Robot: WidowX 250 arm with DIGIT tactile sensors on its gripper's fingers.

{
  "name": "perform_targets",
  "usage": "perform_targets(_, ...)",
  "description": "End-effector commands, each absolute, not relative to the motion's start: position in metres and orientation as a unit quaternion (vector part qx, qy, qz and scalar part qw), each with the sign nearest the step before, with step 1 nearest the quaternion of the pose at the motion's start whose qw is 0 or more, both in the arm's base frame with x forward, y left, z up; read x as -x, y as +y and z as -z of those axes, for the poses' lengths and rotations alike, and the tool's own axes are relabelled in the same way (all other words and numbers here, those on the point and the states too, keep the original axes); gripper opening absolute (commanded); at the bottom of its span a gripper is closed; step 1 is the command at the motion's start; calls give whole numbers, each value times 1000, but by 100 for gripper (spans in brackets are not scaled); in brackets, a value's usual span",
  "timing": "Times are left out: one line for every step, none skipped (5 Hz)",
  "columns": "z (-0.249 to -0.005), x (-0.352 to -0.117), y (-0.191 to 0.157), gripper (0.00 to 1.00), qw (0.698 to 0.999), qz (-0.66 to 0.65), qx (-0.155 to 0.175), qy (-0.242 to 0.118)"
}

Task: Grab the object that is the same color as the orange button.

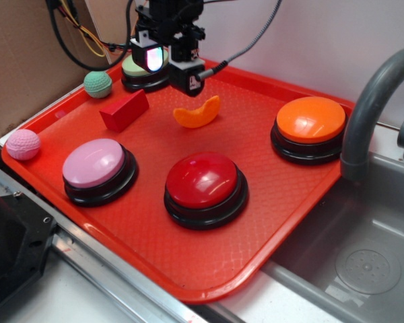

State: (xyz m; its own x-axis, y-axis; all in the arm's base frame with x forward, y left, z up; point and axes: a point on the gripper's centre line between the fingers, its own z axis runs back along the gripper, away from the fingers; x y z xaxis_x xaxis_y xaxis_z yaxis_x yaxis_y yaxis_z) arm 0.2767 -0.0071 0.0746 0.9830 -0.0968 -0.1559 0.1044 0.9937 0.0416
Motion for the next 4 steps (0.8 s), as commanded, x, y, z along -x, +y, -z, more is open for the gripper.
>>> perform_targets(-57, -290, 2, 100, 988, 135, -45, 56)
perform_targets(-39, -287, 6, 100, 988, 122, -38, 81)
perform_targets(-26, -285, 5, 100, 987, 117, -30, 102)
perform_targets(-19, -284, 5, 0, 987, 116, -22, 112)
